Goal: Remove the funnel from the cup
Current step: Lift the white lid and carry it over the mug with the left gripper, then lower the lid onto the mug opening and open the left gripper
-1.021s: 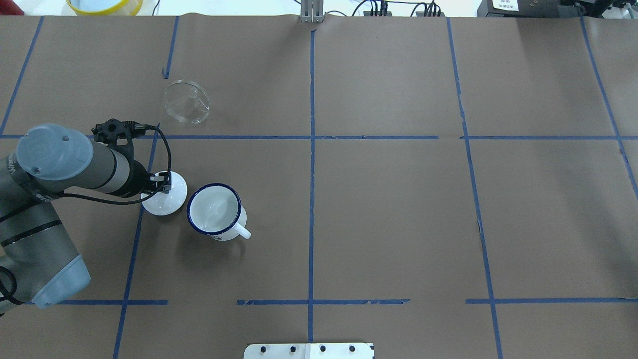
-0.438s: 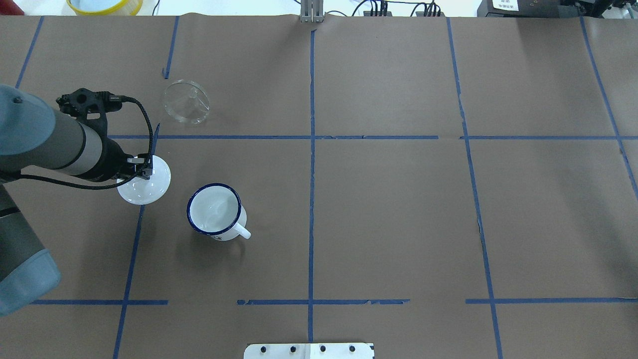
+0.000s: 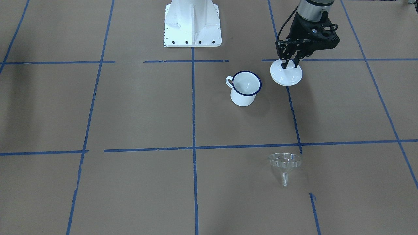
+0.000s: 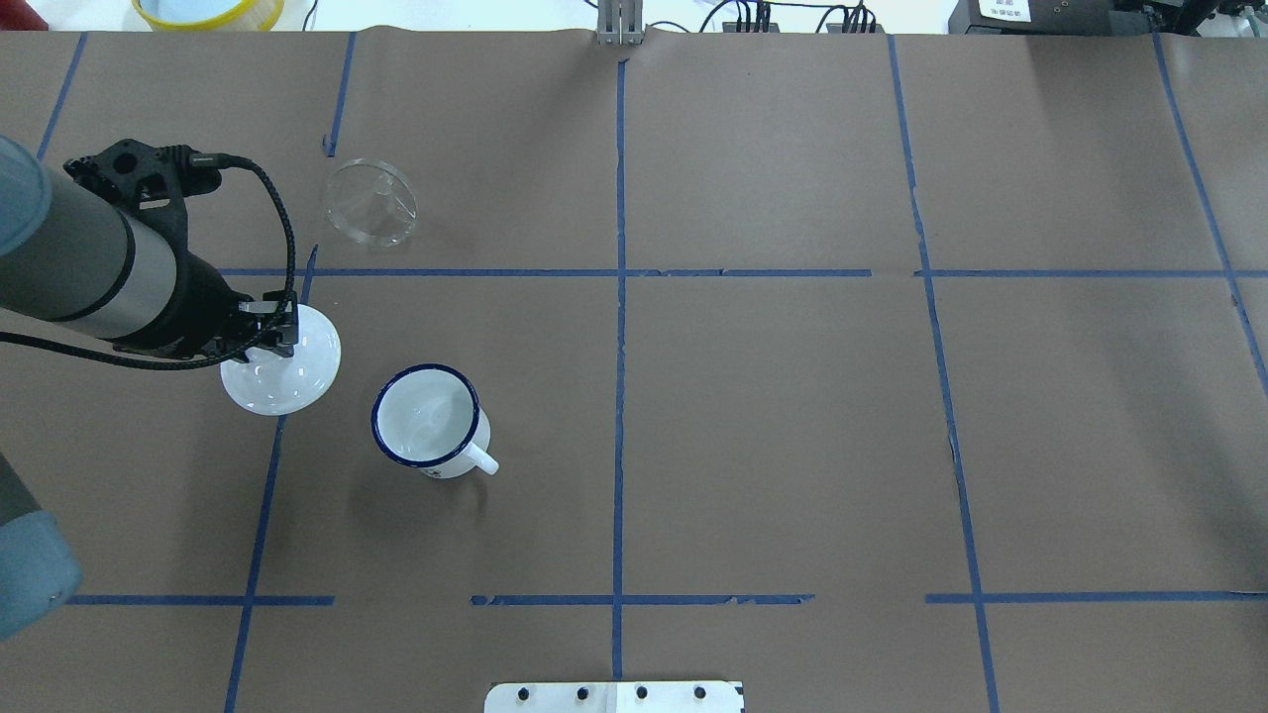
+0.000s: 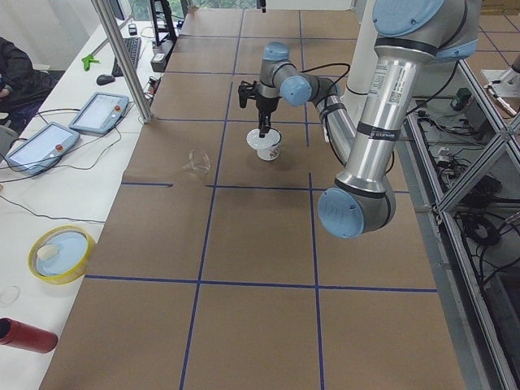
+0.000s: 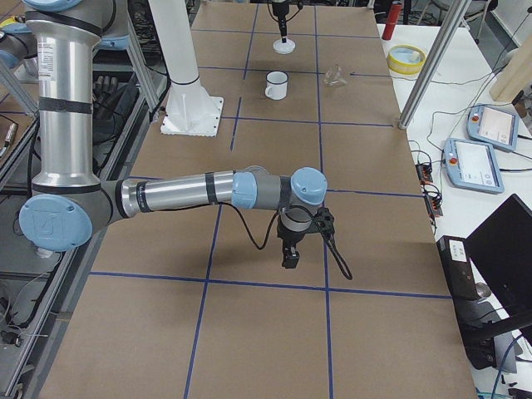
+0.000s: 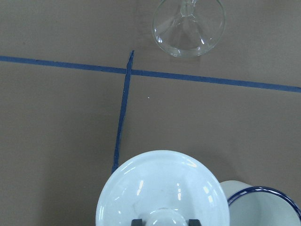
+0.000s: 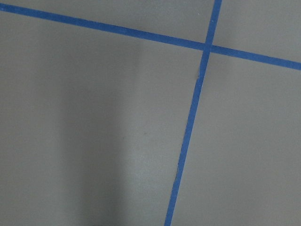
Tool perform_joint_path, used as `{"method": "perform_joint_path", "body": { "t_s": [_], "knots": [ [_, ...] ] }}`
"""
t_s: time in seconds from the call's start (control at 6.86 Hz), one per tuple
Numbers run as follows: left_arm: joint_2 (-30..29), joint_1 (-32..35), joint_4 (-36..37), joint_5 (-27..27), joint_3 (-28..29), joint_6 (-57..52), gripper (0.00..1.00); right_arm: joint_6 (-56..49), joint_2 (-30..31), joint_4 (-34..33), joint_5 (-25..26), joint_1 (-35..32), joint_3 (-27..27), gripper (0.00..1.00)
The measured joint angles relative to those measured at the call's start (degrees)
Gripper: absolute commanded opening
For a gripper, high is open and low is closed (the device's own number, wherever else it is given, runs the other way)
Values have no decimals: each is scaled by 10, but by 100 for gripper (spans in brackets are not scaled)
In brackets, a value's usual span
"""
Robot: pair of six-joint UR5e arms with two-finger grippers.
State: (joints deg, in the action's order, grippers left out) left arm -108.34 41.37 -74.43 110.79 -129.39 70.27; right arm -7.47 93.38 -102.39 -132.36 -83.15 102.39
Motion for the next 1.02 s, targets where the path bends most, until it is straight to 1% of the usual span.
{"method": "perform_joint_path", "body": {
  "t_s": [0.15, 0.44, 0.58, 1.02],
  "knots": [
    [-26, -16, 17, 2, 9, 41, 0, 0, 0, 0, 0, 0, 0, 100],
    [-73, -48, 23, 0, 59, 85, 0, 0, 0, 0, 0, 0, 0, 100],
    [-85, -55, 19, -2, 79, 91, 0, 0, 0, 0, 0, 0, 0, 100],
    [-98, -62, -6, -5, 116, 87, 0, 0, 0, 0, 0, 0, -1, 100]
  ]
}}
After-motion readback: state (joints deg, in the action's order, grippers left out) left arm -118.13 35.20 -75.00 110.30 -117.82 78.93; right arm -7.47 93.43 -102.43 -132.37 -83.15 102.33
